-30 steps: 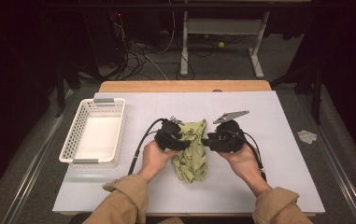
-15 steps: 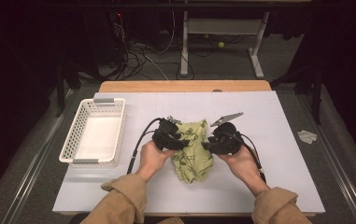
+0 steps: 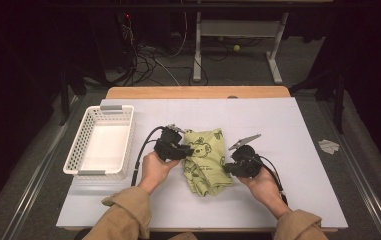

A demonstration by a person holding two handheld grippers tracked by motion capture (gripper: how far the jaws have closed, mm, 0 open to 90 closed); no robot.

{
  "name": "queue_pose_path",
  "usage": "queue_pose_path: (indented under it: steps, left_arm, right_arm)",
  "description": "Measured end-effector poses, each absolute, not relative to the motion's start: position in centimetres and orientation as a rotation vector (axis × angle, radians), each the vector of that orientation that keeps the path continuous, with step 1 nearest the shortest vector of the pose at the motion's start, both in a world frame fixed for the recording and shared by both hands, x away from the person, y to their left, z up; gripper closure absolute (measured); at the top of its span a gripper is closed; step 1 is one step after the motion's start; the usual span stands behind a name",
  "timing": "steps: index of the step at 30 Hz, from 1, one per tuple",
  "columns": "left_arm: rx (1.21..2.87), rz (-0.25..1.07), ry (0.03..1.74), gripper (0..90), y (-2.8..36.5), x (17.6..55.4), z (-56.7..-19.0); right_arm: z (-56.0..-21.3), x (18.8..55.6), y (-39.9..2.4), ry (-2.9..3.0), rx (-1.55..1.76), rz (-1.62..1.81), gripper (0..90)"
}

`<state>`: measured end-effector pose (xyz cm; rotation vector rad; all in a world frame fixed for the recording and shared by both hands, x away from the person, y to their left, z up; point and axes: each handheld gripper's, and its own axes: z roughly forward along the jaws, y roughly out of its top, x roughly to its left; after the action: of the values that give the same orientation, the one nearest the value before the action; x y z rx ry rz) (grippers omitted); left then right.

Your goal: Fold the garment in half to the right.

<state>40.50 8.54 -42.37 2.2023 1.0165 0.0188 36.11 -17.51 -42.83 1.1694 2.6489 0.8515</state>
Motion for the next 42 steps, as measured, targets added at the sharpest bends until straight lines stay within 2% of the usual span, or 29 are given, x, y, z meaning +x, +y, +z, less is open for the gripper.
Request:
queue_pose_path:
  steps: [2,3,5,7,12,14,15,18,20,26,29,32,33,36,39,42]
  left_arm:
    - [2.194,0.048,1.035,71.7,9.0,40.4,-42.3]
    - [2.187,0.045,1.037,71.1,9.3,40.4,-42.3]
    - [2.197,0.027,1.041,57.8,9.5,40.0,-42.3]
    - [2.25,0.067,1.027,49.5,9.4,39.4,-42.4]
    - [2.311,0.088,1.017,46.8,8.7,38.8,-43.4]
    - [2.307,0.081,1.017,51.5,8.4,39.0,-43.7]
    - [2.297,0.075,1.018,57.0,8.4,39.0,-43.8]
    - [2.272,0.053,1.011,74.9,8.7,39.2,-43.6]
    - [2.264,0.046,1.009,80.9,9.3,39.2,-43.4]
    - [2.21,-0.001,1.043,81.6,10.9,39.2,-43.6]
    - [2.308,0.048,1.057,81.2,11.3,39.3,-45.0]
    - [2.289,0.007,1.102,80.8,11.8,39.6,-45.4]
    - [2.266,-0.001,1.111,77.6,11.9,39.6,-45.3]
    - [2.223,0.007,1.115,60.6,11.7,39.1,-44.5]
    - [2.219,0.035,1.07,54.4,10.9,38.4,-43.6]
    - [2.209,0.045,1.062,52.1,10.4,38.5,-43.1]
  right_arm:
    - [-43.1,36.0,-17.4,2.667,1.169,0.854,88.1]
    - [-43.2,36.1,-17.4,2.667,1.169,0.854,84.4]
    - [-43.3,36.3,-17.5,2.654,1.193,0.859,74.1]
    - [-43.3,36.5,-17.9,2.646,1.232,0.885,68.7]
    - [-43.6,36.5,-18.0,2.66,1.26,0.886,65.9]
    - [-43.9,36.5,-17.6,2.679,1.252,0.868,68.0]
    - [-44.0,36.5,-17.4,2.69,1.241,0.867,71.5]
    - [-44.0,36.5,-17.0,2.713,1.205,0.889,87.4]
    - [-43.8,36.4,-16.9,2.716,1.184,0.915,88.5]
    - [-42.7,35.7,-16.6,2.709,1.14,0.999,88.9]
    - [-42.3,35.1,-16.3,2.716,1.108,1.009,88.5]
    - [-43.2,35.1,-16.1,2.751,1.077,0.915,85.1]
    - [-43.5,35.1,-16.2,2.757,1.073,0.888,82.6]
    - [-43.7,35.2,-16.8,2.737,1.115,0.897,75.5]
    - [-42.9,35.1,-17.5,2.676,1.127,0.959,73.6]
    - [-41.8,34.9,-17.5,2.648,1.103,0.976,70.3]
